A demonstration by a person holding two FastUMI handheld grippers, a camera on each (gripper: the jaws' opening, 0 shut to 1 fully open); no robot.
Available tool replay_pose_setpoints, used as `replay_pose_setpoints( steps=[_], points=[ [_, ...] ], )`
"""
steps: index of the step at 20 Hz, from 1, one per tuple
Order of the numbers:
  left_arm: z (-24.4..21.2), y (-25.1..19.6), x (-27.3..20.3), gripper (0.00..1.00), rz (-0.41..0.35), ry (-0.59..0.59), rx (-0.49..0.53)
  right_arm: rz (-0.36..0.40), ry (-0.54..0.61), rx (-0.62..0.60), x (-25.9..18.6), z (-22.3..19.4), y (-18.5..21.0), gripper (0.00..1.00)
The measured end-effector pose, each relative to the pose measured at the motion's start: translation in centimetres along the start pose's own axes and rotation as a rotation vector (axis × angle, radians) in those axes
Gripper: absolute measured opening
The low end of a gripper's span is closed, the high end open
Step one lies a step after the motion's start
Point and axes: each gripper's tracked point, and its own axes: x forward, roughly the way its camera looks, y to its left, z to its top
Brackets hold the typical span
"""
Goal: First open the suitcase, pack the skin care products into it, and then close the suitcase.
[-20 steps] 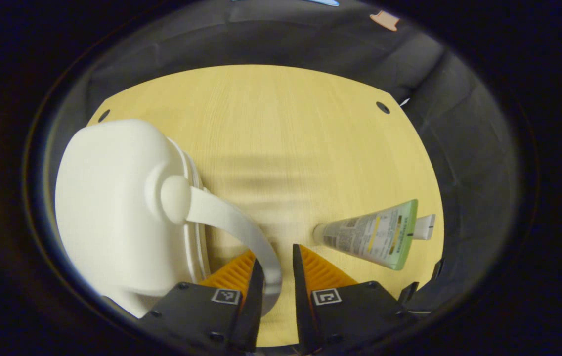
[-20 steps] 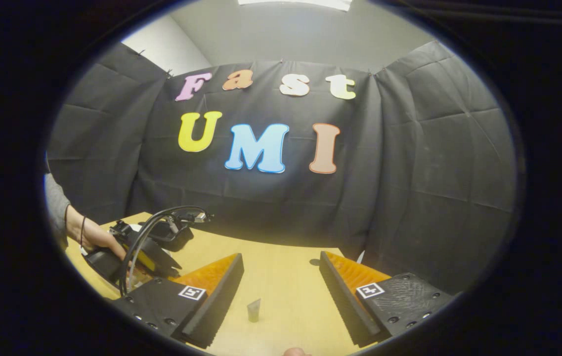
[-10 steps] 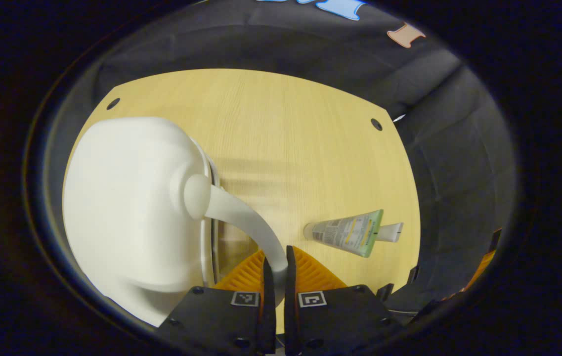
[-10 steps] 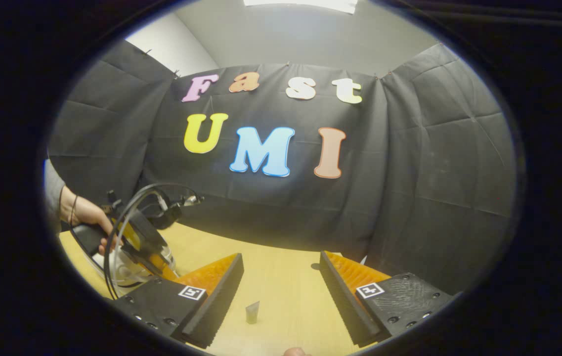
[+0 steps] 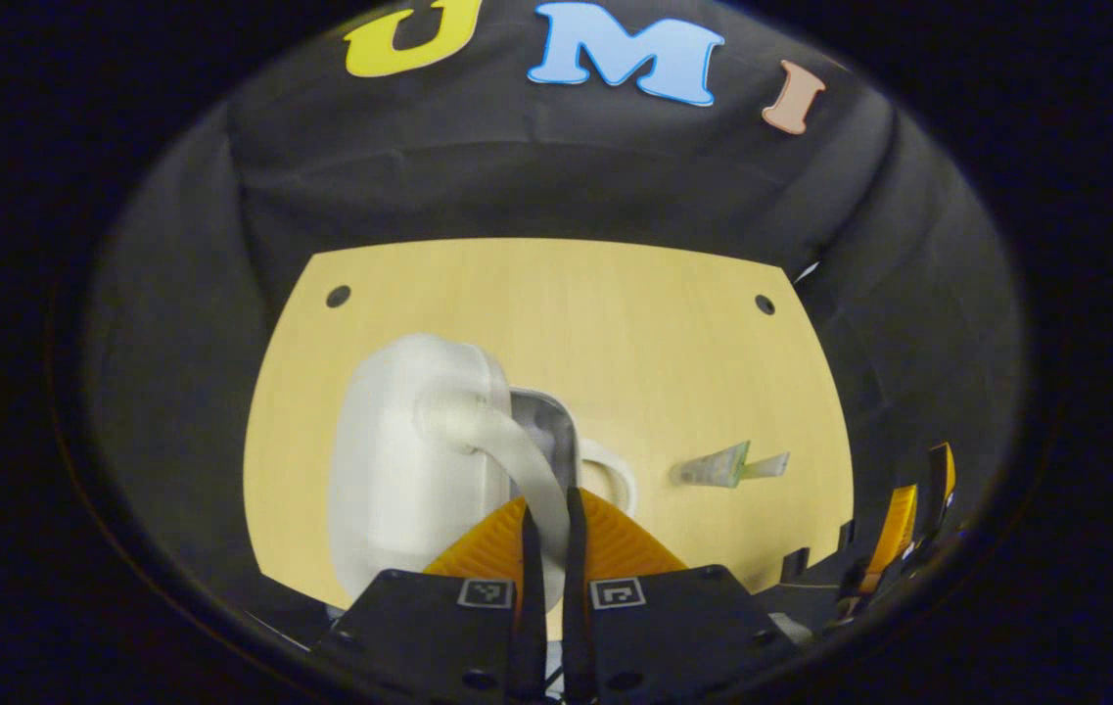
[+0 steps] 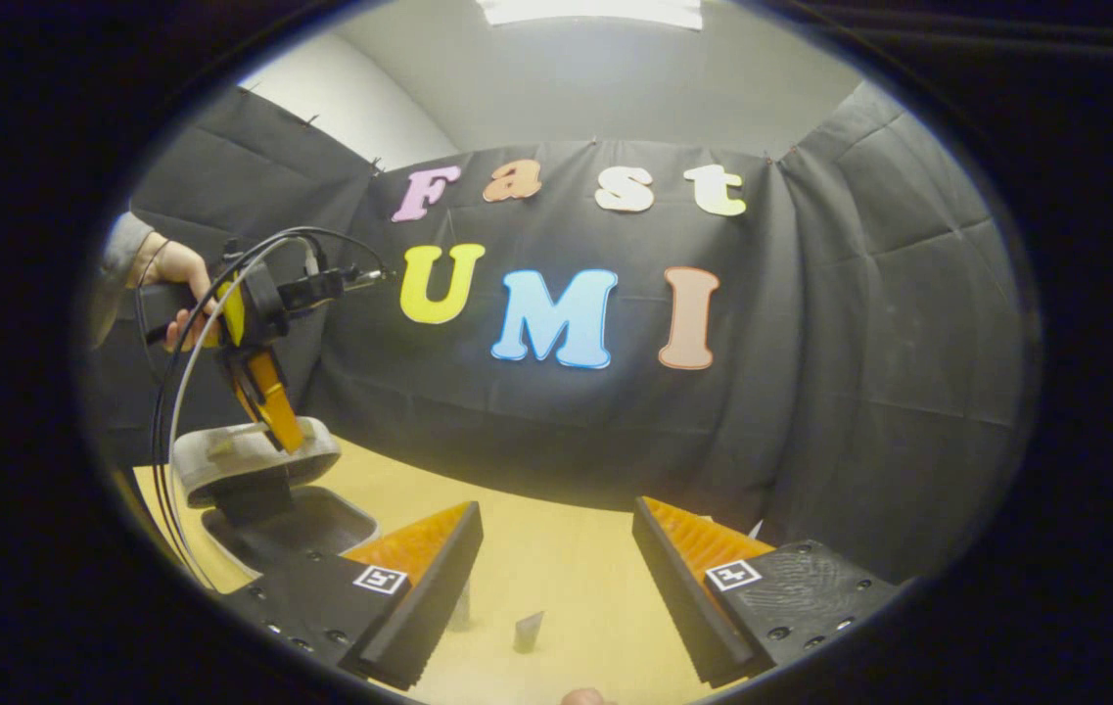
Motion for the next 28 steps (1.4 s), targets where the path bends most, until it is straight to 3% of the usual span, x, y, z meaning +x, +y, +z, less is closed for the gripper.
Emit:
replay_pose_setpoints(
  steps=[4, 6, 12, 14, 19, 28],
  points=[
    [2.3, 7.2, -3.6, 0.14, 0.004, -0.029, -0.078, -0.094, -0.013, -0.002, -0.4, 1.1, -0.3, 0.94],
    [3.3, 11.8, -4.5, 0.11, 0.059, -0.047, -0.066, -0.133, -0.001, 0.002, -0.5, 1.0, -0.2, 0.94],
    [3.9, 25.2, -4.2, 0.14, 0.219, -0.055, -0.023, -0.258, 0.012, 0.019, -0.8, 1.7, 0.5, 0.94],
    [3.4, 31.2, -2.5, 0.14, 0.25, -0.026, -0.025, -0.304, 0.032, 0.025, -1.0, 1.6, 0.9, 0.94],
    [0.8, 40.9, 3.5, 0.14, 0.281, 0.018, -0.056, -0.383, 0.079, 0.034, -1.4, 1.5, 1.2, 0.94],
    [-5.7, 49.0, 14.0, 0.14, 0.251, 0.096, -0.125, -0.422, 0.137, 0.035, -1.4, 1.4, 1.3, 0.94]
  ],
)
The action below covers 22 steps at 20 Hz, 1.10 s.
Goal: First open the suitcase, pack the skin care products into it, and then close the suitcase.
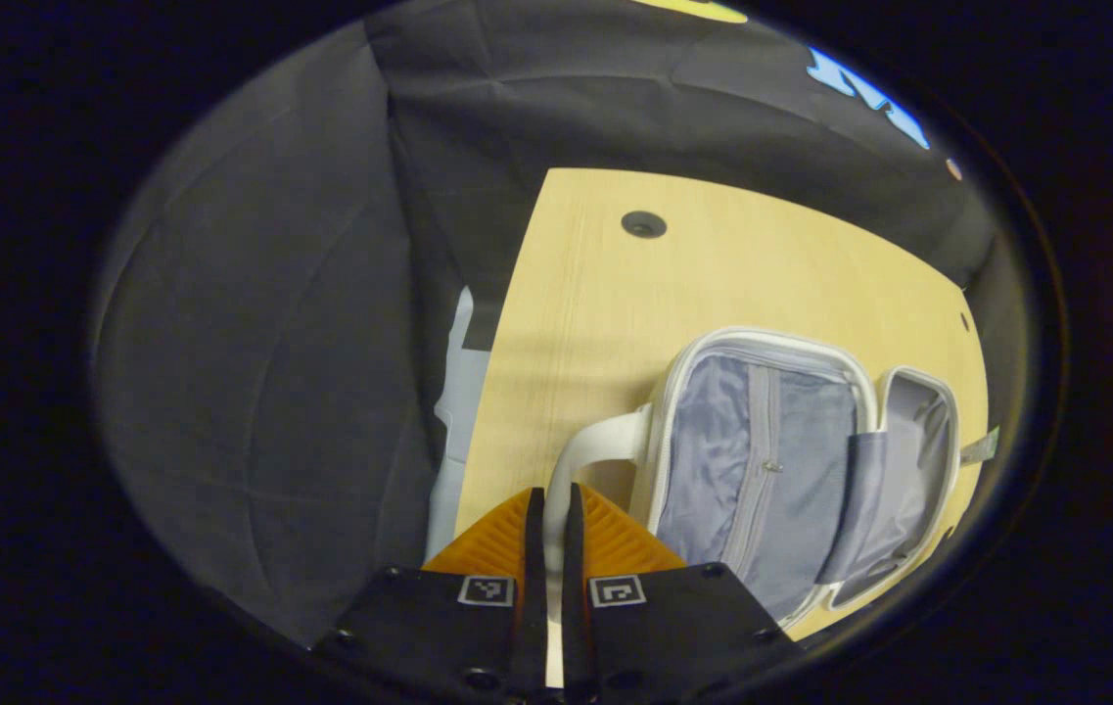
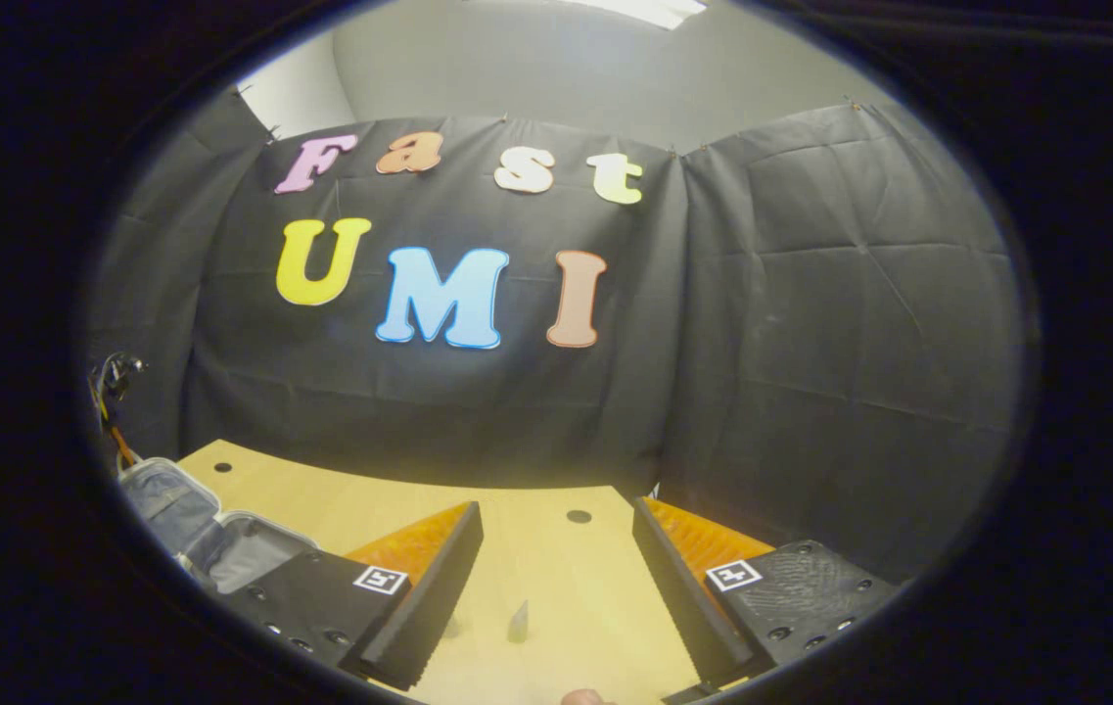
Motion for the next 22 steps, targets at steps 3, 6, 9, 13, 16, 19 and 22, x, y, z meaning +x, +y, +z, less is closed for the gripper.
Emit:
replay_pose_setpoints(
  steps=[3, 6, 9, 13, 16, 19, 22],
  points=[
    [-1.2, 0.5, 3.0, 0.14, 0.012, 0.007, -0.024, -0.014, -0.001, -0.017, 0.0, 0.3, -0.4, 0.94],
    [-1.3, 1.9, 4.0, 0.28, 0.068, -0.035, -0.033, -0.019, -0.01, -0.028, 0.1, 0.6, -0.5, 0.94],
    [-0.6, 1.9, 3.2, 0.43, 0.102, -0.142, -0.122, -0.012, -0.019, -0.021, 0.2, 0.9, -0.5, 0.94],
    [2.5, 3.4, -1.0, 0.92, 0.202, -0.403, -0.231, 0.008, -0.034, -0.035, 0.5, 0.9, -0.7, 0.94],
    [4.6, 0.5, -7.9, 0.92, 0.185, -0.64, -0.265, 0.033, -0.049, -0.045, 0.7, 0.6, -1.1, 0.94],
    [6.6, -4.4, -15.2, 0.92, 0.108, -0.821, -0.231, 0.073, -0.037, -0.034, 1.1, -0.6, -1.1, 0.94],
    [4.7, -16.6, -20.5, 0.91, -0.042, -0.935, -0.16, 0.127, -0.028, -0.027, 1.4, -1.5, -1.3, 0.94]
  ],
)
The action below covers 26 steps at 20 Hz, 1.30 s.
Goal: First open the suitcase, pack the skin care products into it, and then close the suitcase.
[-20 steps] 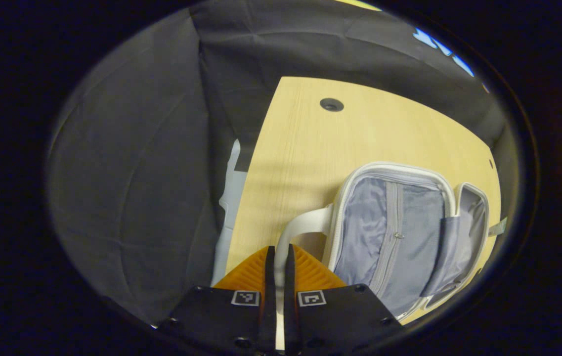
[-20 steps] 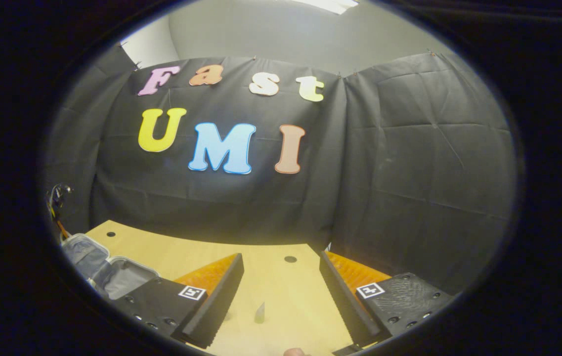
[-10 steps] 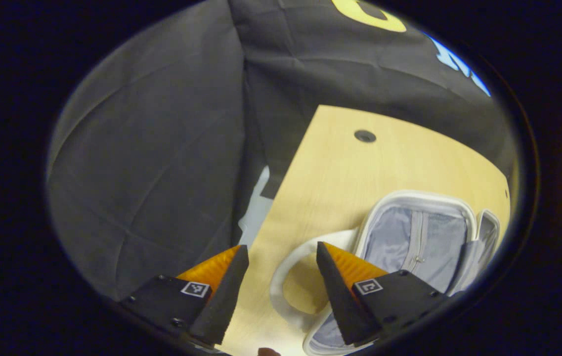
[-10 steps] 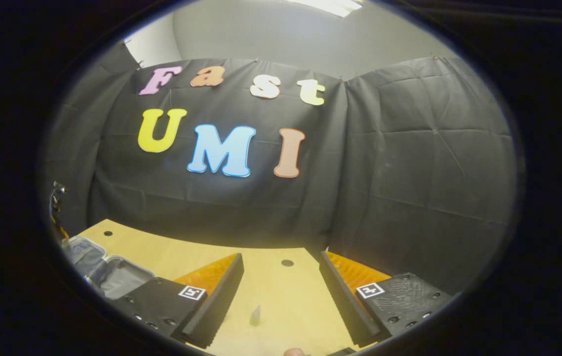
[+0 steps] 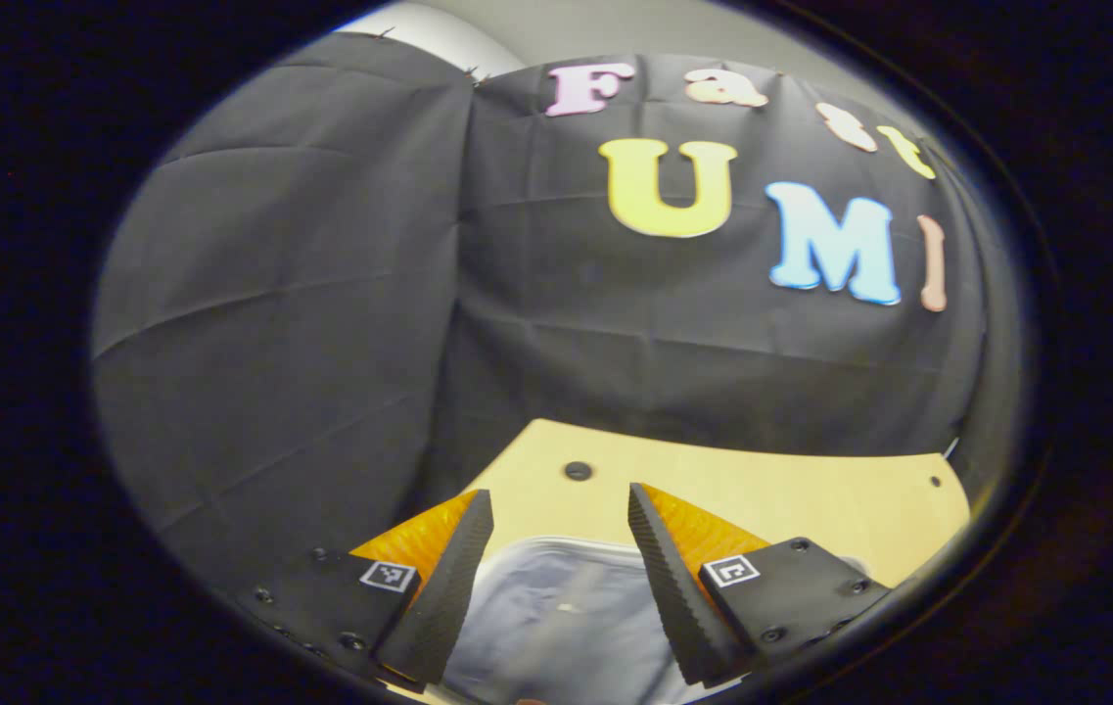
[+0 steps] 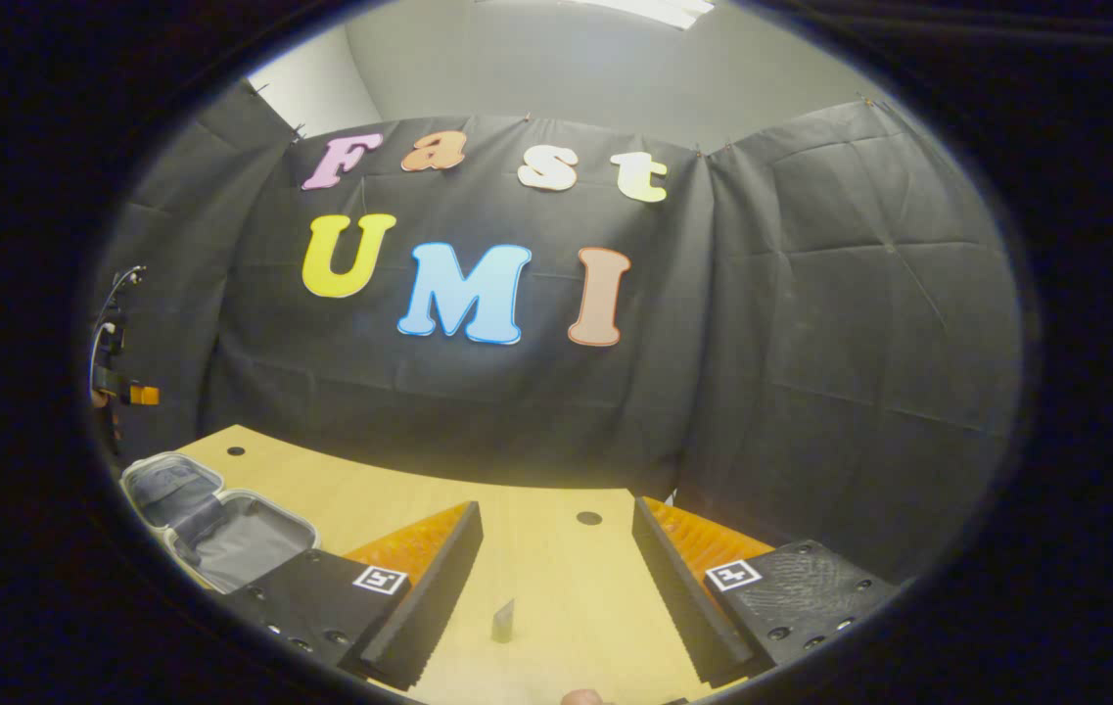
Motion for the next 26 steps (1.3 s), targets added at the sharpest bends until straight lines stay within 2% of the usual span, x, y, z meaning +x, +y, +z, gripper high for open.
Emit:
replay_pose_setpoints(
  steps=[3, 6, 9, 14, 19, 23, 26],
  points=[
    [-1.1, -12.8, -3.0, 0.88, -0.156, -0.033, 0.02, 0.039, -0.001, 0.013, 0.3, -0.4, -0.6, 0.94],
    [-3.2, -25.1, -5.2, 0.94, -0.323, -0.047, 0.035, 0.051, 0.012, 0.036, 0.7, -1.2, -1.8, 0.94],
    [-6.3, -36.0, -7.5, 0.93, -0.484, -0.03, 0.031, 0.047, 0.033, 0.046, 0.9, -2.2, -3.4, 0.94],
    [-10.6, -48.7, -7.7, 0.93, -0.607, 0.009, 0.049, 0.033, 0.044, 0.026, 1.6, -2.8, -5.7, 0.94],
    [-18.5, -53.0, -6.4, 0.94, -0.653, 0.05, 0.109, 0.058, 0.083, 0.025, 2.8, -4.5, -5.8, 0.94],
    [-25.5, -53.9, -3.7, 0.94, -0.636, 0.119, 0.187, 0.082, 0.115, 0.003, 3.8, -5.7, -5.2, 0.94],
    [-28.5, -54.0, -2.5, 0.93, -0.613, 0.177, 0.202, 0.092, 0.124, -0.008, 4.5, -6.1, -4.9, 0.94]
  ],
)
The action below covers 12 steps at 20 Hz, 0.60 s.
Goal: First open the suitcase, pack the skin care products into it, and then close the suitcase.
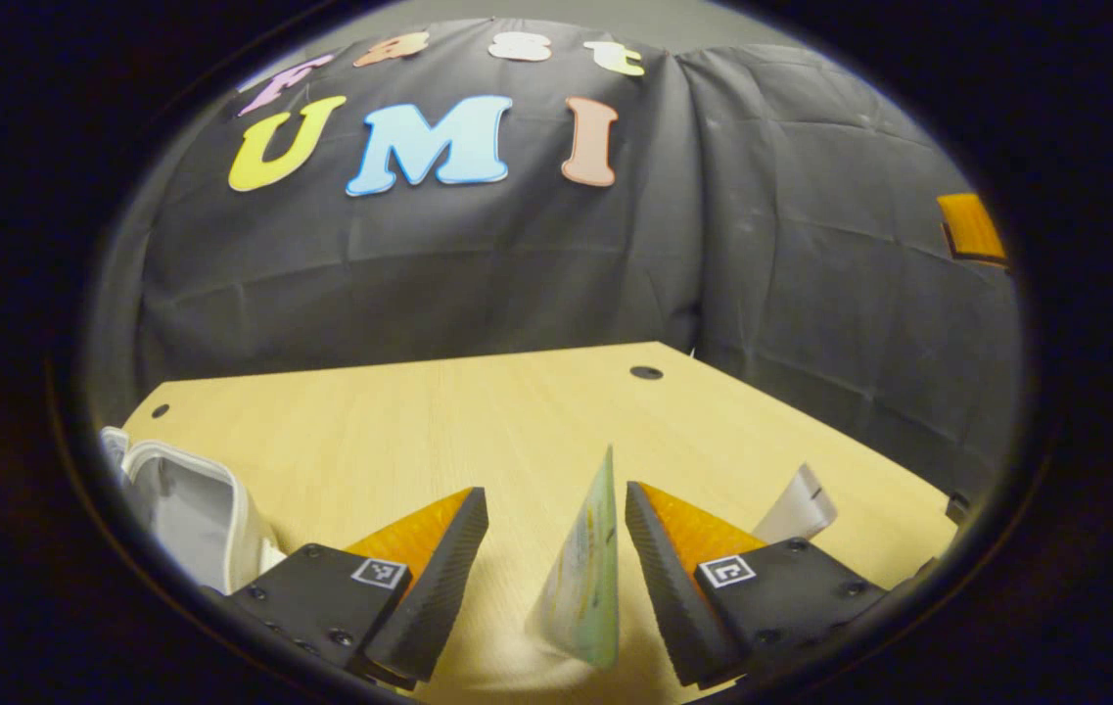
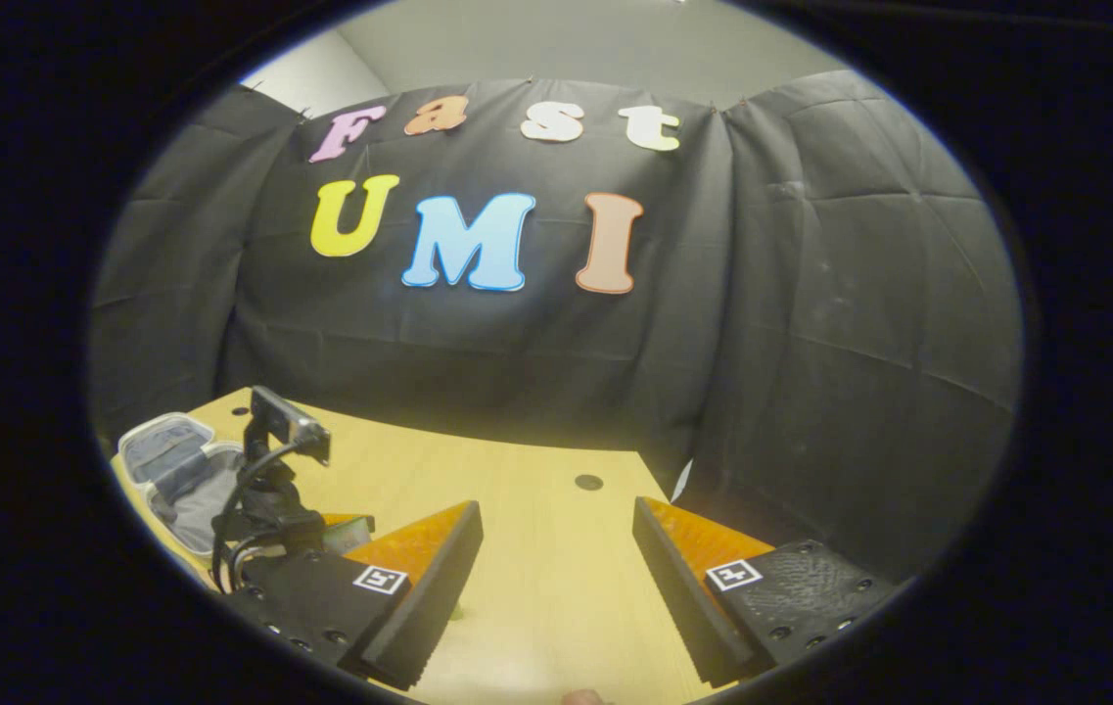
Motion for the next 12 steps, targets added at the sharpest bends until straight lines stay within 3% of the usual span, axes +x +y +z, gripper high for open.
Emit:
replay_pose_setpoints(
  steps=[1, 2, 5, 6, 9, 12],
  points=[
    [-0.2, 0.0, 0.3, 0.92, 0.009, 0.007, -0.006, 0.004, 0.005, 0.002, 0.3, -0.3, 0.3, 0.94],
    [-0.5, 0.1, 0.5, 0.84, 0.017, 0.018, -0.003, 0.01, 0.014, 0.007, 0.5, -0.6, 0.5, 0.94],
    [-1.2, -0.8, 0.7, 0.5, -0.019, 0.065, 0.018, 0.024, 0.034, 0.024, 1.1, -1.3, 1.5, 0.94],
    [-1.4, -0.9, 0.4, 0.45, -0.031, 0.098, 0.013, 0.026, 0.033, 0.033, 1.4, -1.3, 1.8, 0.94],
    [0.4, -0.5, -2.6, 0.41, -0.076, 0.15, -0.065, 0.041, 0.032, 0.09, 2.2, -1.6, 3.1, 0.94],
    [5.5, 2.4, -8.5, 0.41, -0.067, 0.124, -0.137, 0.099, 0.059, 0.16, 3.6, -3.5, 6.5, 0.95]
  ],
)
